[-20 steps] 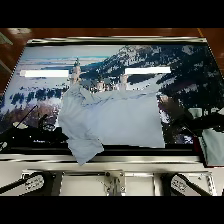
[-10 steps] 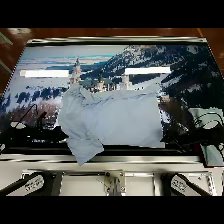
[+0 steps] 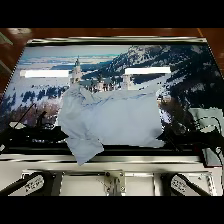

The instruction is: Fold the shirts.

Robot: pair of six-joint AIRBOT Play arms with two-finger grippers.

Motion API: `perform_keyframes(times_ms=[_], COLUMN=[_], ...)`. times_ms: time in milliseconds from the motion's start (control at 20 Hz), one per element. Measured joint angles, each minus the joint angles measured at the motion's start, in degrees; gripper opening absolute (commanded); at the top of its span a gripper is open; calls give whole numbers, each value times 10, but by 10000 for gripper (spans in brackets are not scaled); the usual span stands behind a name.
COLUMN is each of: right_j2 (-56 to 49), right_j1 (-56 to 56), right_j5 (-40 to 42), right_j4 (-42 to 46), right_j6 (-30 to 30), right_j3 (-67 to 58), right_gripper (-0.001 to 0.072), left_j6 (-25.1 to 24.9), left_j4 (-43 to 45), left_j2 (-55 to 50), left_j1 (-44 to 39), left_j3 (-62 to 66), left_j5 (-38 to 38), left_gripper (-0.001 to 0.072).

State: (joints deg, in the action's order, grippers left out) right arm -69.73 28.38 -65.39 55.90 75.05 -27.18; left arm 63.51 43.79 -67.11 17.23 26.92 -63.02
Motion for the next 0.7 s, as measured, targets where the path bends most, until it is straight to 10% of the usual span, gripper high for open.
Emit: perform_keyframes(times_ms=[100, 150, 250, 700], right_j2=[-1, -1, -2, 89], right_j1=[-5, -13, -33, -70], right_j5=[9, 14, 24, -93], right_j4=[-5, -8, -2, -51], right_j6=[-11, -18, -22, -101], right_j3=[3, 4, 5, -188], right_gripper=[450, 213, 67, 66], left_j6=[0, 0, 0, 0], left_j4=[-3, -4, -8, -4], left_j2=[0, 0, 0, 100], left_j1=[0, 0, 0, 0], left_j3=[0, 0, 0, 189], left_j5=[0, 0, 2, -19], left_gripper=[41, 41, 41, 40])
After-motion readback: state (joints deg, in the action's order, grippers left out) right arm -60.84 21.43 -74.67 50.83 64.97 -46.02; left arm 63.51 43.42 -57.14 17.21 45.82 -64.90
